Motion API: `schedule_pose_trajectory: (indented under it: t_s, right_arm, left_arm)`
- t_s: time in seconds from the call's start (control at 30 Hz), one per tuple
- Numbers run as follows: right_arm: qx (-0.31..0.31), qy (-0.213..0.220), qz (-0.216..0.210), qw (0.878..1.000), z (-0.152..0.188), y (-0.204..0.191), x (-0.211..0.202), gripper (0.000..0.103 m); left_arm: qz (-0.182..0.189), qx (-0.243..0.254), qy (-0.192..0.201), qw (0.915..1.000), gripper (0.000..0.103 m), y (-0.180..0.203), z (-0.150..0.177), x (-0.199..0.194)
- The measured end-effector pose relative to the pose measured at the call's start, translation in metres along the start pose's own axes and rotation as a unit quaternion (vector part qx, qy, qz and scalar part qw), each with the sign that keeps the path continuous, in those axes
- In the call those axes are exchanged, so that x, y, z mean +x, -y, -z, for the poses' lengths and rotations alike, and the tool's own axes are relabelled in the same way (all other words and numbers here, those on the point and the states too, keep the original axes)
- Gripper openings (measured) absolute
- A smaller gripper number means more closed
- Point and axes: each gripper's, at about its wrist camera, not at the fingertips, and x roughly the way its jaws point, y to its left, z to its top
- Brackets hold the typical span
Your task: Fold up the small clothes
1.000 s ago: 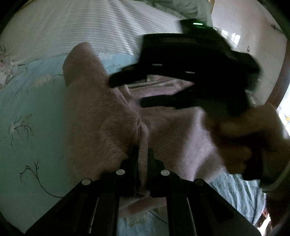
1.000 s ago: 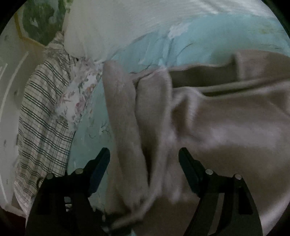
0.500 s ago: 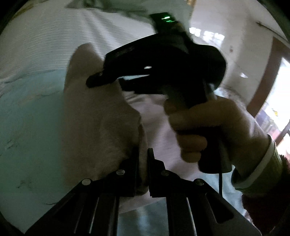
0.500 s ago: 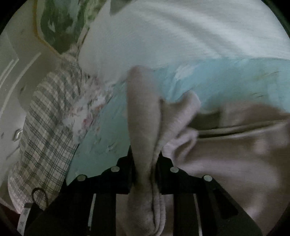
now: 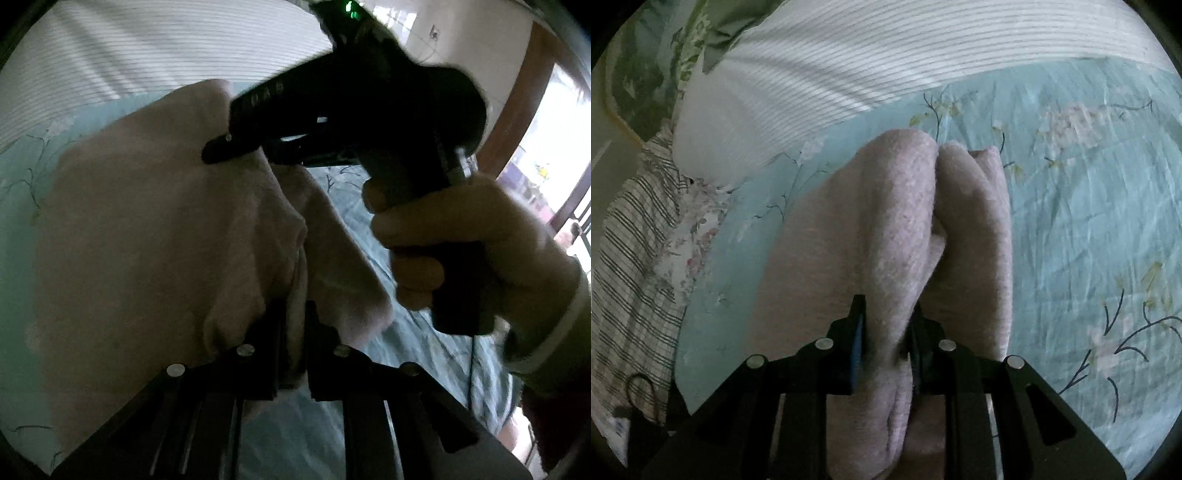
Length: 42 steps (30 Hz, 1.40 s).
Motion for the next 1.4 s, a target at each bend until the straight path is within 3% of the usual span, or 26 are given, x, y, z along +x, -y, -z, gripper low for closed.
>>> schedule_pose_trajectory:
  t_s: [0.1, 0.17, 0.2, 0.3, 0.43, 0.57, 0.67, 0.73, 0.8, 0.87, 0.9, 0.93, 0.97, 1.0, 1.07, 1.2, 1.3, 1.37, 1.4]
  right_arm:
    - [0.002, 0.01, -0.011, 1.0, -0.001, -0.002, -0.009, 0.02]
    - [0.002, 0.02, -0.023, 1.0, -0.006, -0.002, -0.02, 0.019]
    - [0.0, 0.022, -0.025, 0.999, -0.008, -0.004, -0.024, 0.019]
    - [-0.01, 0.032, -0.001, 0.999, -0.013, -0.005, -0.035, 0.019]
    - [-0.011, 0.01, 0.047, 0.999, -0.008, 0.005, -0.018, 0.019]
    - [-0.007, 0.011, 0.044, 0.999, -0.005, 0.008, -0.018, 0.019]
    - [-0.012, 0.033, 0.038, 0.999, -0.012, 0.003, -0.038, 0.019]
    - [-0.019, 0.041, 0.074, 0.996, -0.013, 0.005, -0.042, 0.018]
    - [-0.009, 0.02, 0.106, 0.994, -0.013, 0.016, -0.033, 0.019]
    - [0.029, 0.017, 0.074, 0.997, -0.006, 0.029, -0.035, 0.019]
    - [0.035, 0.02, 0.066, 0.997, -0.004, 0.031, -0.038, 0.026]
    - [0.037, 0.025, 0.066, 0.997, -0.001, 0.03, -0.042, 0.052]
    - [0.035, 0.032, 0.073, 0.996, 0.003, 0.029, -0.046, 0.068]
    - [0.031, 0.041, 0.074, 0.996, 0.006, 0.027, -0.05, 0.092]
    - [0.029, 0.044, 0.059, 0.997, 0.012, 0.025, -0.051, 0.094]
    - [0.038, 0.009, 0.058, 0.998, 0.02, 0.029, -0.031, 0.093]
    - [0.051, -0.004, 0.034, 0.998, 0.028, 0.033, -0.018, 0.091]
    - [0.044, -0.008, 0.03, 0.999, 0.032, 0.03, -0.011, 0.085]
    - [0.042, -0.011, 0.025, 0.999, 0.033, 0.029, -0.01, 0.074]
  left_arm:
    - [0.01, -0.004, 0.001, 0.9999, 0.02, -0.015, 0.008, -0.028]
    - [-0.002, -0.014, 0.006, 0.9999, 0.048, -0.027, 0.018, -0.042]
    - [-0.012, -0.019, 0.009, 0.9997, 0.053, -0.034, 0.021, -0.047]
    - [-0.026, -0.046, 0.013, 0.9985, 0.054, -0.066, 0.031, -0.067]
    - [-0.063, -0.089, 0.008, 0.994, 0.058, -0.099, 0.047, -0.076]
    - [-0.033, -0.157, -0.007, 0.9869, 0.058, -0.134, 0.044, -0.065]
    - [-0.032, -0.16, -0.003, 0.9866, 0.058, -0.136, 0.031, -0.063]
    - [-0.026, -0.161, 0.001, 0.9867, 0.061, -0.139, 0.028, -0.061]
    - [-0.019, -0.163, 0.0, 0.9864, 0.068, -0.14, 0.029, -0.052]
    - [-0.017, -0.176, -0.011, 0.9842, 0.069, -0.144, 0.026, -0.04]
    - [-0.011, -0.183, -0.015, 0.9829, 0.069, -0.146, 0.025, -0.036]
    - [-0.005, -0.191, -0.02, 0.9813, 0.07, -0.149, 0.025, -0.031]
    - [0.002, -0.199, -0.024, 0.9798, 0.072, -0.152, 0.025, -0.025]
    - [0.004, -0.203, -0.026, 0.9787, 0.074, -0.155, 0.024, -0.021]
    - [0.008, -0.211, -0.031, 0.9769, 0.08, -0.161, 0.023, -0.01]
    - [0.007, -0.208, -0.029, 0.9777, 0.082, -0.163, 0.016, 0.0]
    - [0.008, -0.207, -0.029, 0.9778, 0.082, -0.165, 0.012, 0.005]
    - [0.012, -0.204, -0.027, 0.9784, 0.08, -0.163, 0.01, 0.006]
    - [0.014, -0.203, -0.026, 0.9787, 0.078, -0.163, 0.006, 0.008]
